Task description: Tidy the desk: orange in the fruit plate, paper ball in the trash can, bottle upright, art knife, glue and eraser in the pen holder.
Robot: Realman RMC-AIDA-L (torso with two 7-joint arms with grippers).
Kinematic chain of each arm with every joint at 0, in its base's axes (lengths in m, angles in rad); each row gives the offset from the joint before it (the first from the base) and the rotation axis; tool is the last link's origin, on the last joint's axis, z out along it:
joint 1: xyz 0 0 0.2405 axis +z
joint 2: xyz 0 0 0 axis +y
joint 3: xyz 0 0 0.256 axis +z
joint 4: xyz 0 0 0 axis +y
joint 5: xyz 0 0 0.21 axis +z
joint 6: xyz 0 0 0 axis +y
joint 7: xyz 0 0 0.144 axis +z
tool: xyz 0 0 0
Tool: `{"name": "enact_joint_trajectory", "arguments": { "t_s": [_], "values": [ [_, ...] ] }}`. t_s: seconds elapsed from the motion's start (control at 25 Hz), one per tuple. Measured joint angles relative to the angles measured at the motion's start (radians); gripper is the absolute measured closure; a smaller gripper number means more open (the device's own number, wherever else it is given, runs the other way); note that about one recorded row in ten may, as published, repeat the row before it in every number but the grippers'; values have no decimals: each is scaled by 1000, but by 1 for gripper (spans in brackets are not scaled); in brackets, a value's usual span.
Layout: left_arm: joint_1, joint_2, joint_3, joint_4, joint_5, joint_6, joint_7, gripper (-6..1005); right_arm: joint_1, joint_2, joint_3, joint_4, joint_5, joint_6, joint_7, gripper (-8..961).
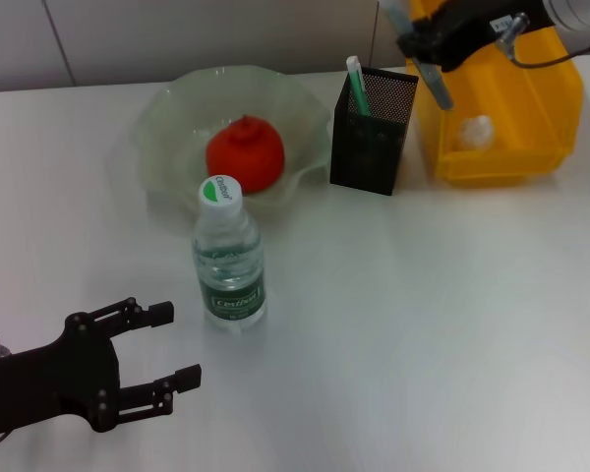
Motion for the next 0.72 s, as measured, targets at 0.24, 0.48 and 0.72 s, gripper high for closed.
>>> {"name": "enact_joint_trajectory", "arguments": {
  "t_s": [0.24, 0.48, 0.72],
  "values": [
    [-6, -2, -13, -10, 0, 0, 1, 195, -29, -1, 2, 78, 122, 145, -99, 817],
    [-9, -1, -13, -11, 0, -1, 2, 195, -10, -1, -9, 233, 160, 242, -182, 819],
    [-12, -1, -12, -11, -1, -1, -1, 195, -5, 1, -10, 316, 233, 300, -276, 820]
  ]
}}
